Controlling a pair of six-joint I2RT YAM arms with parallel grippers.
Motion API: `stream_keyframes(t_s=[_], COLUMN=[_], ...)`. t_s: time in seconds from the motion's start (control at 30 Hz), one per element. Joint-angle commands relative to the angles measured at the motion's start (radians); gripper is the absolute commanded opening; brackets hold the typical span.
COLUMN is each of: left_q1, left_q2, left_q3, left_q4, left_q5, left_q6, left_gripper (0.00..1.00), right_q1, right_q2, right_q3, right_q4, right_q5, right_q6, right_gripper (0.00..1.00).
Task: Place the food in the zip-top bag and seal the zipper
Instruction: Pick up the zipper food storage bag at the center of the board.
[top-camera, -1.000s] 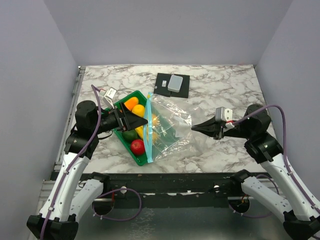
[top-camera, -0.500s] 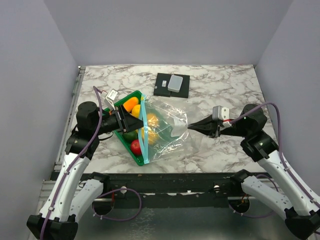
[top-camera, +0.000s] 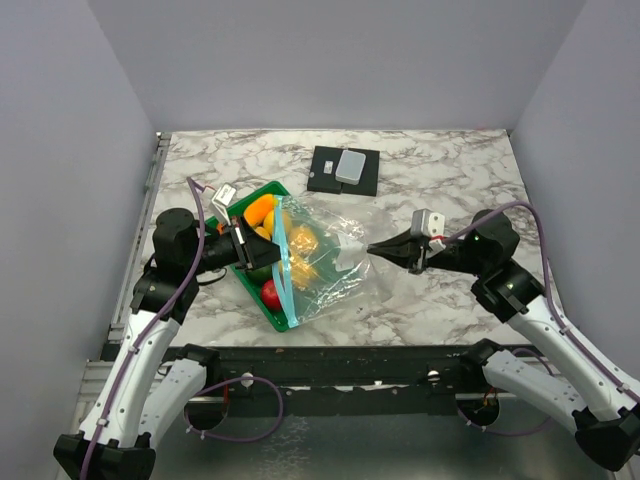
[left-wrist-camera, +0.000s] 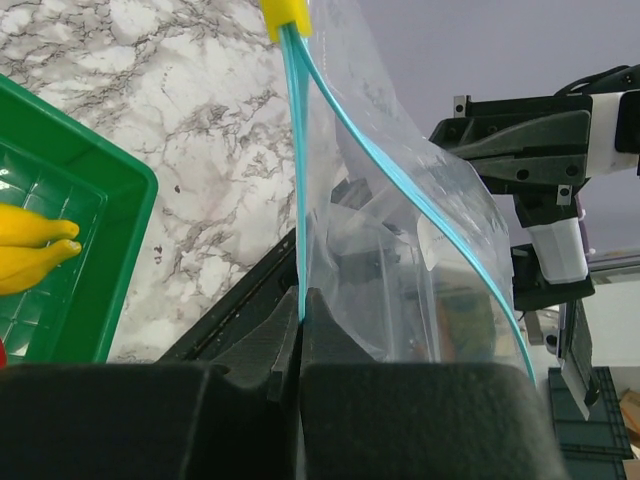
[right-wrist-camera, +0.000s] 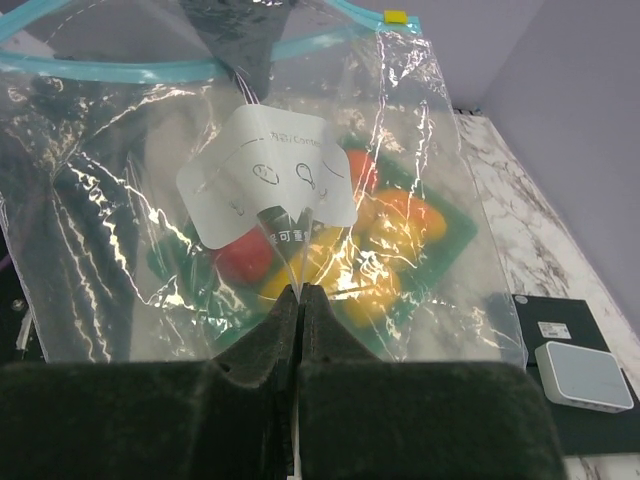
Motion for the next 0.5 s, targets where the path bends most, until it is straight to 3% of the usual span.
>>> stream_keyframes(t_s=[0.0, 0.3, 0.47], left_q1=[-0.006, -0.006, -0.005], left_q2=[-0.017, -0.007, 0.008], left_q3=[-0.017, 0.072, 0.201], left_q4=[0.01, -0.078, -0.2], left_q5=[0.002, -0.121, -0.271], left_q6=[-0.006, 0.078, 0.198], left_gripper=[0.0, 0.0, 0.0], right_q1=[0.011, 0.011, 0.011], right_q2=[-0.007, 0.0, 0.001], right_q3=[-0.015, 0.024, 0.044], right_q4=[0.05, -0.031, -0.067], right_q5=[0.07, 0.142, 0.211], right_q6=[0.027, 0.06, 0.089], right_gripper=[0.02, 0.36, 0.48])
